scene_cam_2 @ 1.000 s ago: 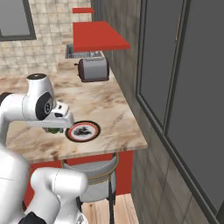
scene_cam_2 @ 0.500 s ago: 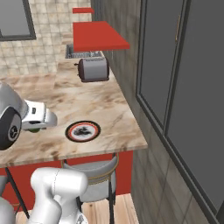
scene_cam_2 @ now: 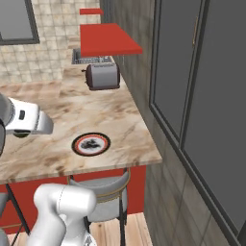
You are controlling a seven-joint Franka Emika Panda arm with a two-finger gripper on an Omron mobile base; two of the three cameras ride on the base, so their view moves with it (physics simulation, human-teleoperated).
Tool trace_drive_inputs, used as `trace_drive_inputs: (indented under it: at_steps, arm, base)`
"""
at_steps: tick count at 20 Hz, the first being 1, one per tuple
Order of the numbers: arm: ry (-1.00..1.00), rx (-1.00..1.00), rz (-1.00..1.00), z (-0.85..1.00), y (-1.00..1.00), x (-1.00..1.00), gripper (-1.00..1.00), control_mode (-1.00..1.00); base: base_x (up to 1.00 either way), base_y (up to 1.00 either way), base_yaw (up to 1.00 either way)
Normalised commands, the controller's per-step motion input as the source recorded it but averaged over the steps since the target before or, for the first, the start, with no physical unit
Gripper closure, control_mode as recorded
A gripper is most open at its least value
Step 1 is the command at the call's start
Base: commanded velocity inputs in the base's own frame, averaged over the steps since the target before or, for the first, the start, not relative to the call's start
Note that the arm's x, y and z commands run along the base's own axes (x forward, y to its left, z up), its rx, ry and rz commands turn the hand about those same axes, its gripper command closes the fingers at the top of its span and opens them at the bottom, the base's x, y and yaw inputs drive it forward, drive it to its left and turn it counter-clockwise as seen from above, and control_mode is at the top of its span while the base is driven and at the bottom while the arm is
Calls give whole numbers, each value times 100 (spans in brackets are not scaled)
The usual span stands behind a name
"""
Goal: Transport the steak and avocado to the fridge. Place the steak on the rack containing meat and place the avocado on the rack containing the vegetable, ensuring meats and vegetables are on different racks.
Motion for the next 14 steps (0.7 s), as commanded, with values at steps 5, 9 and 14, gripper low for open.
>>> trace_drive_inputs:
  at_steps: [5, 9, 14]
  arm:
    - [-8, 7, -3, 42, -4, -42, 100, -100]
    - [-28, 3, 0, 26, 2, -62, 100, -100]
    - [-16, 1, 0, 8, 0, -42, 100, 100]
  base:
    - [0, 0, 0]
    - [0, 0, 0]
    - [-40, 0, 0]
